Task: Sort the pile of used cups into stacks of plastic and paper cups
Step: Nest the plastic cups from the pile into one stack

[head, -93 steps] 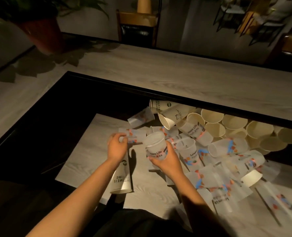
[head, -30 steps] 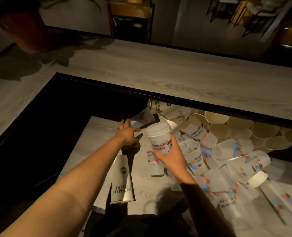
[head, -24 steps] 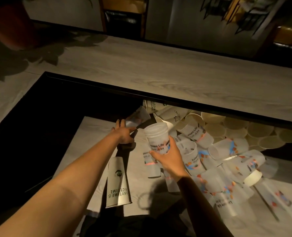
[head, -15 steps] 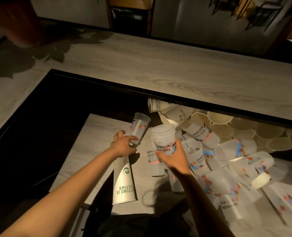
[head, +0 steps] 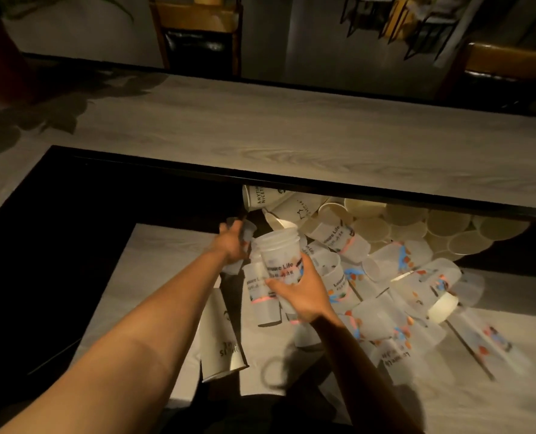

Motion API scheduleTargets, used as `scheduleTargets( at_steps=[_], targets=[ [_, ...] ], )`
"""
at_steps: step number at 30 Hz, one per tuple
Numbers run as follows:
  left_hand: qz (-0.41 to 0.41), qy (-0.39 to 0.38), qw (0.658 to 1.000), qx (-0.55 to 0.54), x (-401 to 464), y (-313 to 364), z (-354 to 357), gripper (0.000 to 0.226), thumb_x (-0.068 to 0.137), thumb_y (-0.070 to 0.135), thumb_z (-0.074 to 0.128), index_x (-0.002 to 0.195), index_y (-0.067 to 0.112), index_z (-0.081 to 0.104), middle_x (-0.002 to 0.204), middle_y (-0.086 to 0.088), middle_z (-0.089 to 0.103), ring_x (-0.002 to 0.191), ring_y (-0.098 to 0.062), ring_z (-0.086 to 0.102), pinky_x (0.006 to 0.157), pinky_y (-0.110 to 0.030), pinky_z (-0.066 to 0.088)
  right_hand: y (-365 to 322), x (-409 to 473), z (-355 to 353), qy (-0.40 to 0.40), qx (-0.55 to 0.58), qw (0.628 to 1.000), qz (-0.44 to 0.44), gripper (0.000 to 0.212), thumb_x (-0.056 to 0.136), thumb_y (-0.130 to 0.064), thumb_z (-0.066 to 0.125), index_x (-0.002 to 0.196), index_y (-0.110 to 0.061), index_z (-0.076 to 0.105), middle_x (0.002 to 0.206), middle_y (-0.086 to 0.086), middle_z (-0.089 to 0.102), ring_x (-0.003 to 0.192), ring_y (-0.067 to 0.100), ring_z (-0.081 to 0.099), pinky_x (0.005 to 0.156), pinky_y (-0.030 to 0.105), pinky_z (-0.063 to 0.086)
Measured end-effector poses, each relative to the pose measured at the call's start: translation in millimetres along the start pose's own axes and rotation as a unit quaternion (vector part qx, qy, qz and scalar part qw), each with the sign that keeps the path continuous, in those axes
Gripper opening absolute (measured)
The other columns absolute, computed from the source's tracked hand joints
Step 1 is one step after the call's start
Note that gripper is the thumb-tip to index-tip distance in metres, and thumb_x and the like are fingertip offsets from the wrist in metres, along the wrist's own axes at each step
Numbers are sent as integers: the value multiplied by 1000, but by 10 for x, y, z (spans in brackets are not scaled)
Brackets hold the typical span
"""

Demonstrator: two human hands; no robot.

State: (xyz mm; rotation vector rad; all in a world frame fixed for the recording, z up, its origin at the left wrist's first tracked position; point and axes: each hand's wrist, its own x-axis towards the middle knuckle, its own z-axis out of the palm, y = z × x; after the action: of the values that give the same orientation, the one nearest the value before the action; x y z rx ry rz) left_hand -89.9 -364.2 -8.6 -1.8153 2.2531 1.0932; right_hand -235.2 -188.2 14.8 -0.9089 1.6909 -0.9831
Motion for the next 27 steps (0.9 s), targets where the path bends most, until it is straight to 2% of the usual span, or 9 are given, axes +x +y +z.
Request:
scheduleTargets(
  at_steps=[5,8,11,14,15,17,19,22,27],
  targets=[
    [31,109,993,-35,-146,-121,1,80,87,17,75,149,25,25,148,-16,30,126,-39,49,99,-48,52,-51,-30,-29,10,8,1000,-10,72,62,-47,86,124,-48,49,109,-24,69,100,-3,68,92,39,59],
    [24,213,956,-201,-293,-163,-108,88,84,12,77,149,28,20,151,-15,27,120,-31,49,95,-47,54,-83,-78,27,16,-6,1000,-13,65,61,-51,85,113,-61,47,106,-31,66,96,-9,66,87,34,59],
    [-66,296,831,-467,-551,-141,-161,81,85,19,77,140,33,20,139,-16,40,117,-31,55,88,-48,58,-101,-133,98,18,-39,999,-9,67,57,-57,83,112,-64,44,101,-28,66,93,-8,65,81,27,55],
    [-159,272,614,-723,-849,-199,-174,76,83,15,79,131,31,23,117,-12,48,102,-32,63,72,-49,63,-119,-219,151,6,-87,996,-26,91,62,-58,82,139,-49,36,106,-25,62,96,-4,62,69,14,45],
    [-173,261,561,-766,-948,-221,-166,74,82,13,79,129,30,25,113,-12,49,98,-32,63,64,-48,63,-125,-248,157,1,-98,994,-37,96,64,-56,83,145,-46,32,109,-26,60,95,-8,60,66,10,40],
    [-187,256,512,-799,-1114,-236,-132,73,81,11,79,129,27,27,113,-16,50,96,-31,62,60,-48,62,-134,-320,152,-9,-128,990,-59,99,67,-53,83,148,-46,27,107,-28,54,88,-17,53,61,6,35],
    [-181,257,481,-818,-1259,-206,-112,74,81,10,80,131,25,27,119,-20,50,103,-36,62,74,-58,61,-130,-374,136,-24,-161,984,-75,94,67,-54,83,145,-46,29,104,-28,51,85,-13,52,63,7,35],
    [-156,262,468,-829,-1429,-111,-101,74,84,9,77,136,23,27,130,-24,48,113,-40,60,89,-64,55,-72,-411,108,-54,-191,976,-88,81,66,-52,84,133,-44,39,103,-23,56,91,0,60,68,19,46],
    [-104,290,589,-748,-1708,49,15,76,87,7,73,134,33,21,128,-17,50,107,-32,63,89,-52,58,17,-482,47,-95,-192,969,-125,82,64,-49,85,133,-45,40,104,-22,61,90,-1,62,74,26,51]
  ],
)
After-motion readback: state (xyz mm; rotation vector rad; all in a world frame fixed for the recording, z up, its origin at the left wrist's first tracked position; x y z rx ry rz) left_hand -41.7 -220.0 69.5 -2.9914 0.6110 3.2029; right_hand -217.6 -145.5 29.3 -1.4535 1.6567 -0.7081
